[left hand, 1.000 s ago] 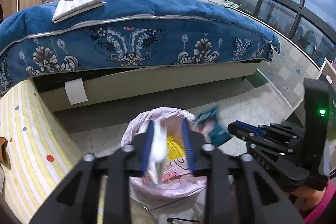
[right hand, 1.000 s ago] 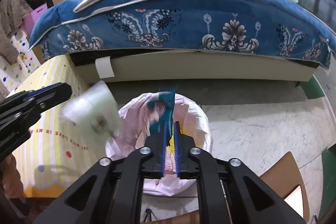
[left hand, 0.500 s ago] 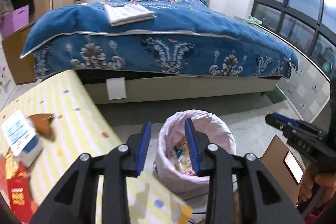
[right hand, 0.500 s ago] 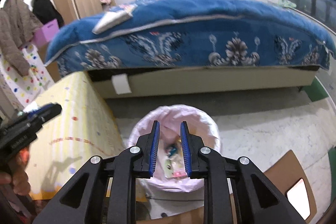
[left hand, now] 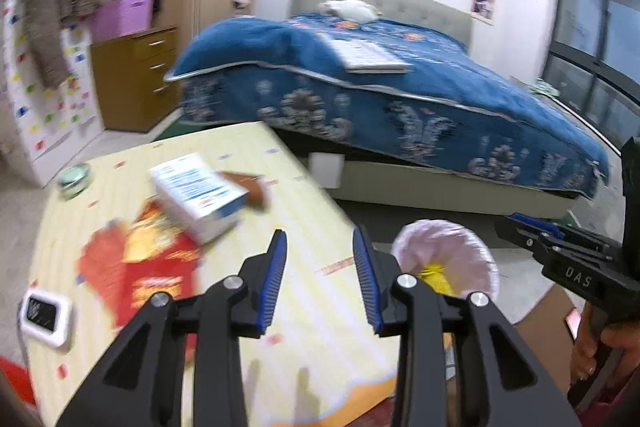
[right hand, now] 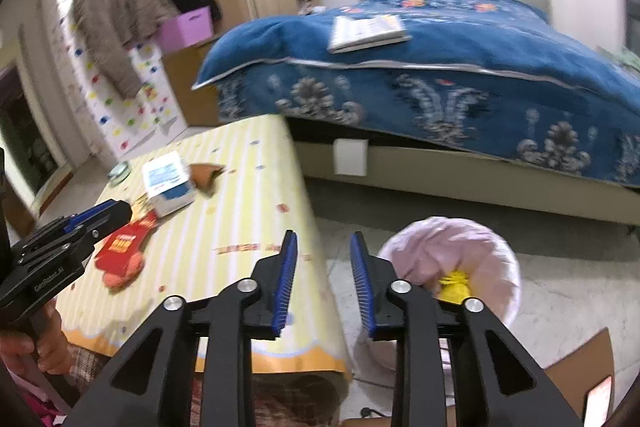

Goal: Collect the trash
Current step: 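Move both tools back over the table, then grasp the red Ultraman box with the left tool while the right tool grasps the white milk carton, then carry the red box and milk carton to the wastebasket and release both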

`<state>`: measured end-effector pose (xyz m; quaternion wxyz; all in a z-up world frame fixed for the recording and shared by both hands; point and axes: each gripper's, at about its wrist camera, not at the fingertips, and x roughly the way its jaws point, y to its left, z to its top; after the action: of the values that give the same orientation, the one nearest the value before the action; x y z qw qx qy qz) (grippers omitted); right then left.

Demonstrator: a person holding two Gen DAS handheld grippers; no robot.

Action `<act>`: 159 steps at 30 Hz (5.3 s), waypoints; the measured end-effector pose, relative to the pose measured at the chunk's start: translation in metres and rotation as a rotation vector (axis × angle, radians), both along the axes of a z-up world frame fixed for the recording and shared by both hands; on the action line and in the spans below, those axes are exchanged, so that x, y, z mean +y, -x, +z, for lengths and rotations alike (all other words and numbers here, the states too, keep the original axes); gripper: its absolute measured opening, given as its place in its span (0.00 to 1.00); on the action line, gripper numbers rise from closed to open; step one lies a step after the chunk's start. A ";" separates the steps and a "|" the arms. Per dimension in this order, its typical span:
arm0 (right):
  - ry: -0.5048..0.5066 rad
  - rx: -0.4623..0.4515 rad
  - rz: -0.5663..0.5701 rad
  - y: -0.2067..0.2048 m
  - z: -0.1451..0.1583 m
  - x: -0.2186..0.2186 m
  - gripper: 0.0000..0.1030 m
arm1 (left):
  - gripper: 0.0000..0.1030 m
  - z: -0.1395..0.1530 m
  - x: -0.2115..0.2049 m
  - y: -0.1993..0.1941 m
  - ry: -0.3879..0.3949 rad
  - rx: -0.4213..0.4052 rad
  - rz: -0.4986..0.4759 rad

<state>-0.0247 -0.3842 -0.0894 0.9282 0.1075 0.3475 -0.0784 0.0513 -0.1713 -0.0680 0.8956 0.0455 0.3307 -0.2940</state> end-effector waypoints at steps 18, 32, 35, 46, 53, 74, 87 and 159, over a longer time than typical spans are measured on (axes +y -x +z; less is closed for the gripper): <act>0.042 0.050 0.260 -0.096 -0.019 0.105 0.52 | 0.60 -0.007 0.157 -0.047 -0.061 0.011 0.409; -0.005 0.077 0.340 -0.180 -0.044 0.131 0.79 | 0.60 -0.027 0.166 -0.094 -0.067 0.088 0.444; -0.006 0.070 0.350 -0.193 -0.049 0.134 0.82 | 0.60 -0.032 0.164 -0.100 -0.073 0.097 0.442; 0.078 0.132 0.407 -0.209 -0.060 0.156 0.68 | 0.60 -0.034 0.160 -0.098 -0.085 0.098 0.430; 0.117 0.066 0.374 -0.165 -0.031 0.148 0.68 | 0.61 -0.034 0.152 -0.088 -0.085 0.103 0.391; 0.135 0.010 0.159 -0.076 -0.011 0.084 0.68 | 0.86 -0.069 0.060 -0.084 -0.186 0.235 0.284; 0.127 0.028 0.155 -0.070 -0.017 0.083 0.68 | 0.76 -0.078 0.060 -0.091 -0.210 0.227 0.300; 0.033 0.105 -0.443 0.064 -0.056 -0.180 0.79 | 0.93 -0.058 -0.215 0.000 -0.083 0.057 -0.322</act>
<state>-0.0887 -0.5638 -0.1449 0.8705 0.1619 0.3619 -0.2917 0.0508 -0.3858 -0.1260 0.8245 0.1266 0.3563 -0.4211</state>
